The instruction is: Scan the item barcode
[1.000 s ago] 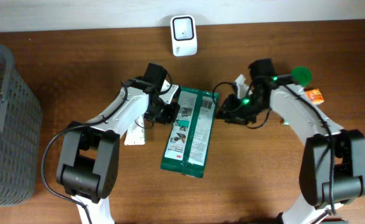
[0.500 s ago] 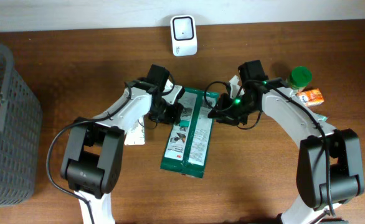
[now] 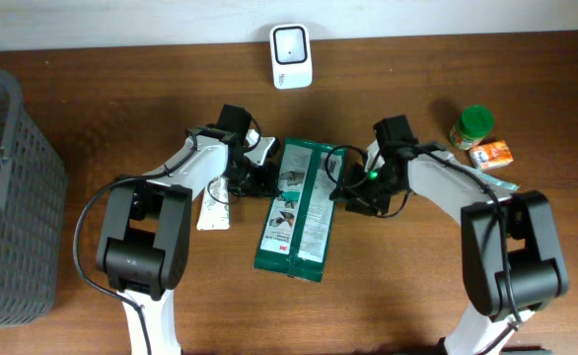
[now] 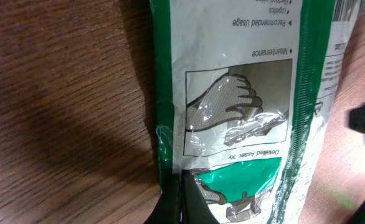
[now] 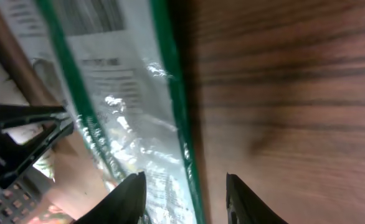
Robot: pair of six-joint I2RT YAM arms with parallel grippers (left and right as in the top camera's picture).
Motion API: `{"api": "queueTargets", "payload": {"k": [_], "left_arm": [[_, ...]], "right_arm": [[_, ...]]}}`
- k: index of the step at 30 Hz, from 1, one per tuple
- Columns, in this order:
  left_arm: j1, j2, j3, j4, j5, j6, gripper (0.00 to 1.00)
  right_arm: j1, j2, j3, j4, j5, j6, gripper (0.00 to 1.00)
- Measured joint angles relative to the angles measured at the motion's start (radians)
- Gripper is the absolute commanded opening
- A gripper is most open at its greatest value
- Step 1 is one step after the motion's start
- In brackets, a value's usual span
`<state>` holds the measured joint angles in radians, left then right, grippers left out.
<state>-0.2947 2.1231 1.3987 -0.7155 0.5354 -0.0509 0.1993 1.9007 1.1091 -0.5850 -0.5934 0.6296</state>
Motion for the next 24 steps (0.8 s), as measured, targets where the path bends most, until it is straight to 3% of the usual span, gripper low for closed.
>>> {"api": "queueTargets", "payload": {"k": [9,15,20,24], "left_arm": [[0.000,0.001,0.000,0.000,0.004,-0.002,0.00],[0.002,0.001,0.000,-0.001,0.004,-0.003,0.00],[0.003,0.001,0.000,-0.002,0.004,-0.003,0.00],[0.003,0.001,0.001,-0.005,0.005,-0.003,0.00]], "right_arm": [[0.050,0.019,-0.053,0.093,-0.097,0.079,0.40],[0.127,0.023,-0.069,0.304,-0.076,0.134,0.39],[0.099,0.031,-0.069,0.484,-0.103,0.122,0.39],[0.061,0.031,-0.060,0.511,-0.164,0.075,0.39]]}}
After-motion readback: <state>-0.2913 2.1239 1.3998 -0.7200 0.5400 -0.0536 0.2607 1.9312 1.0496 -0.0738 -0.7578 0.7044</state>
